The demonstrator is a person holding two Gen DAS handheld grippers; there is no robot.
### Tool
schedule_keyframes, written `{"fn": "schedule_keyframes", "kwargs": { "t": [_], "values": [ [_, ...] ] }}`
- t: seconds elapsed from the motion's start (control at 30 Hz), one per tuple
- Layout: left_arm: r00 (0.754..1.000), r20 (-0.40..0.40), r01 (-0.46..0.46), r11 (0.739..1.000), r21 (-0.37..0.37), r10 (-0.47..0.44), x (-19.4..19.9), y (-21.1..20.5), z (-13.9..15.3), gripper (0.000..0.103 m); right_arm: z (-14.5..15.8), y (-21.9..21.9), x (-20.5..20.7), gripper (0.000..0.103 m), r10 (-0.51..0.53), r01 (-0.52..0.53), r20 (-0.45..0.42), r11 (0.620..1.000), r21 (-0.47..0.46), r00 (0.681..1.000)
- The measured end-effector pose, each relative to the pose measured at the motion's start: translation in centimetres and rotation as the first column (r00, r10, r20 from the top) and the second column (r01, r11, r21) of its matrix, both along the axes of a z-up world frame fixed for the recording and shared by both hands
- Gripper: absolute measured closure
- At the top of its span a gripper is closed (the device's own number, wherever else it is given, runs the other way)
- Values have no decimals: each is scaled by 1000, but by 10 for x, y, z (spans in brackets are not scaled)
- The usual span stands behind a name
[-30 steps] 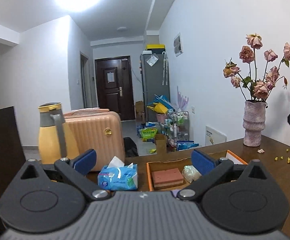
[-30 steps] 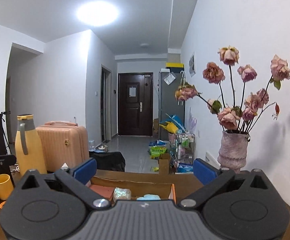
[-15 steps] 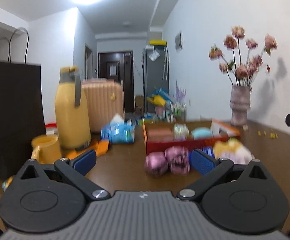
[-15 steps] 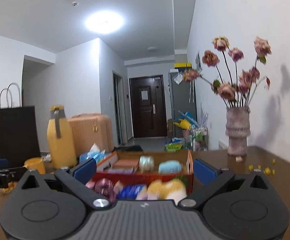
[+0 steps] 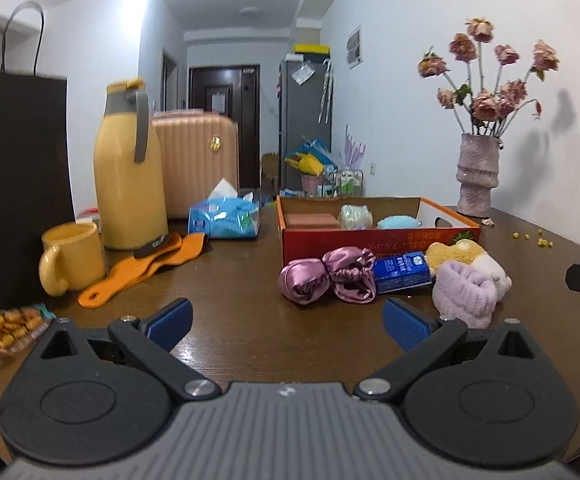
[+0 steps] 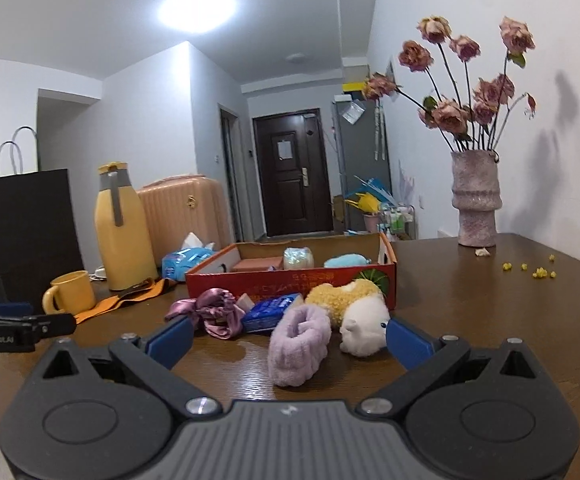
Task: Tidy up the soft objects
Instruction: 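Bring the left tool back over the pile of soft items, then grasp the pink satin scrunchie with the left tool and lift it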
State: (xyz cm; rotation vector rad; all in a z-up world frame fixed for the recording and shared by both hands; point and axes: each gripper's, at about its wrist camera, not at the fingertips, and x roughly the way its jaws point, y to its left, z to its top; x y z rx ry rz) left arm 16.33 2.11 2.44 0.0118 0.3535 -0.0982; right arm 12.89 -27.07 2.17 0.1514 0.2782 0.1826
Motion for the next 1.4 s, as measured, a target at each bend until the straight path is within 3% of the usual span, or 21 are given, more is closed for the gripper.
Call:
{"fn": "schedule_keyframes", "kwargs": {
  "t": [0.2, 0.4, 0.5, 0.6, 0.67, 0.7, 0.73, 0.8, 0.83, 0.93, 1.07, 1.23, 1.4],
  "values": [
    [996, -73, -53, 993, -103, 45, 57, 20, -7, 0, 3, 22, 51, 8, 53, -53, -45, 999, 5, 998],
    [993, -104, 26, 983, -183, -46, 134, 28, -12, 7, 2, 66, 139, 34, 119, -122, -103, 992, -24, 988],
    [986, -150, 42, 976, -213, -75, 175, 30, -21, 20, -6, 84, 188, 58, 142, -146, -179, 989, -8, 974],
    [969, -214, 64, 965, -255, -121, 203, 34, -34, 26, -20, 102, 221, 62, 155, -165, -243, 986, -22, 958],
    [950, -261, 88, 945, -315, -175, 213, 38, -45, 39, -30, 112, 234, 71, 153, -170, -271, 985, -41, 950],
    [940, -280, 92, 933, -348, -197, 217, 41, -49, 49, -34, 113, 239, 83, 164, -178, -285, 984, -24, 944],
    [932, -287, 105, 922, -373, -222, 218, 43, -51, 66, -37, 113, 241, 88, 175, -182, -294, 983, 3, 940],
    [937, -258, 125, 915, -384, -236, 214, 45, -50, 76, -41, 113, 242, 98, 173, -176, -287, 984, 13, 942],
    [940, -249, 128, 919, -373, -232, 212, 45, -49, 82, -41, 111, 241, 99, 176, -174, -285, 984, 32, 942],
    [937, -263, 131, 931, -340, -228, 198, 40, -41, 88, -33, 108, 225, 100, 215, -210, -276, 977, 47, 937],
    [937, -225, 178, 922, -344, -265, 143, 37, -26, 88, -15, 97, 168, 100, 265, -266, -226, 964, 27, 937],
    [916, -286, 180, 927, -330, -280, 67, 12, -40, 88, -26, 70, 95, 100, 277, -265, -291, 961, 81, 916],
    [901, -311, 213, 933, -291, -303, 32, -3, -26, 87, -22, 52, 51, 100, 286, -254, -294, 957, 142, 912]
  ]
}}
